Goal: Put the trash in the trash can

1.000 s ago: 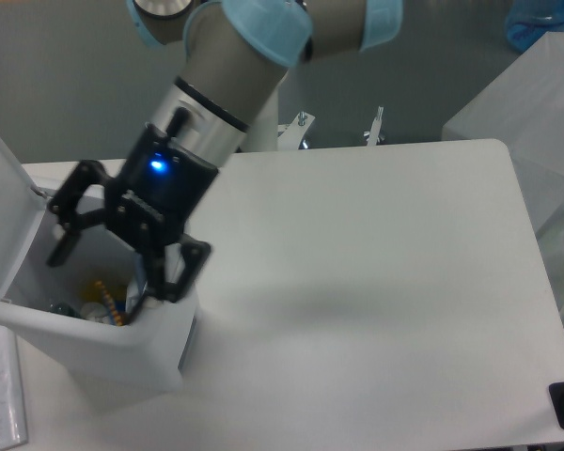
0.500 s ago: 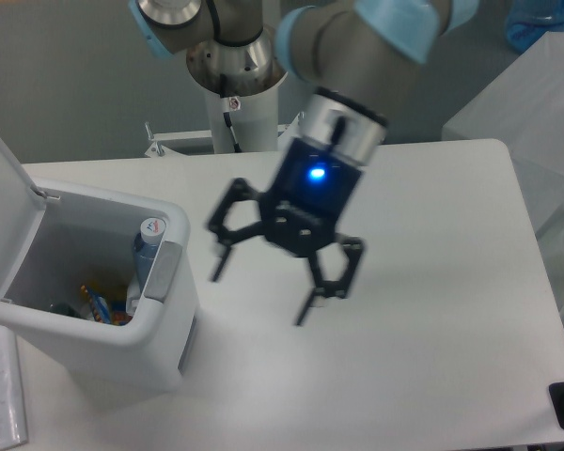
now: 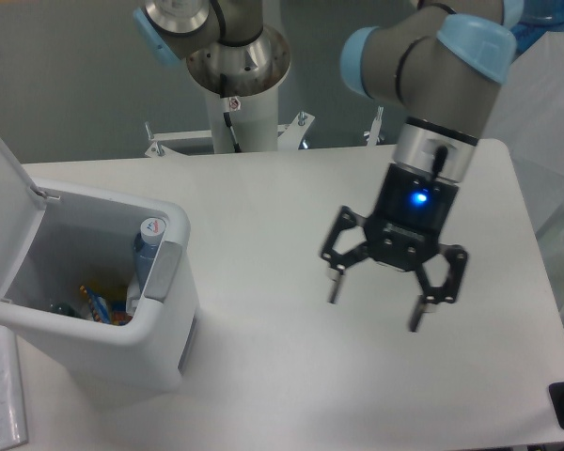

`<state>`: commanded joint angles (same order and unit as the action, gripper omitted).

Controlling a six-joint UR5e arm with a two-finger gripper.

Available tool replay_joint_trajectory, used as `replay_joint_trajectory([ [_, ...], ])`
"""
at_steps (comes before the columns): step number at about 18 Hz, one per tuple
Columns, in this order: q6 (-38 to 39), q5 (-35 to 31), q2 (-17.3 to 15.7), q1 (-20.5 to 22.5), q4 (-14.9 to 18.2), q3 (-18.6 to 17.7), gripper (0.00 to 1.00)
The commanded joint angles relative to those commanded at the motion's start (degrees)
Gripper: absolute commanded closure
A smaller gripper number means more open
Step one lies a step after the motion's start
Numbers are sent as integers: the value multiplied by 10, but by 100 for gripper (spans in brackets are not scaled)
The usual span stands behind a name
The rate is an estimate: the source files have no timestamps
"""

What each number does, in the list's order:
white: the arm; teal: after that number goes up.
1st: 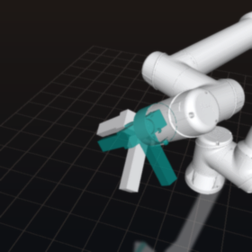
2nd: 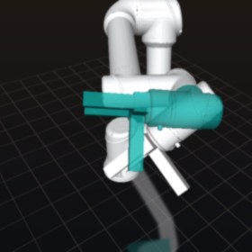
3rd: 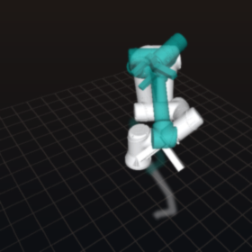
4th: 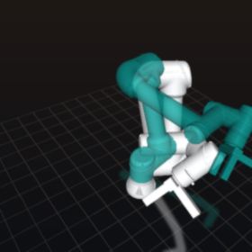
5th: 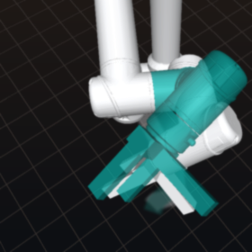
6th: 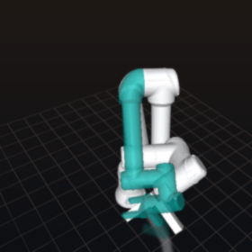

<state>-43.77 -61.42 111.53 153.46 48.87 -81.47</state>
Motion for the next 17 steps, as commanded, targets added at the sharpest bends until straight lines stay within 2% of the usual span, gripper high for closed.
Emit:
replay_joint_trajectory([
  [3,-8,-26,3,-3,-1,-24,0],
  [7,-99,-103,-1,-5,7,-38,0],
  [9,-175,-135,-2,-12,33,-35,0],
  [12,-236,-189,-2,-20,100,-29,0],
  [17,-268,-229,3,-22,146,-8,0],
])
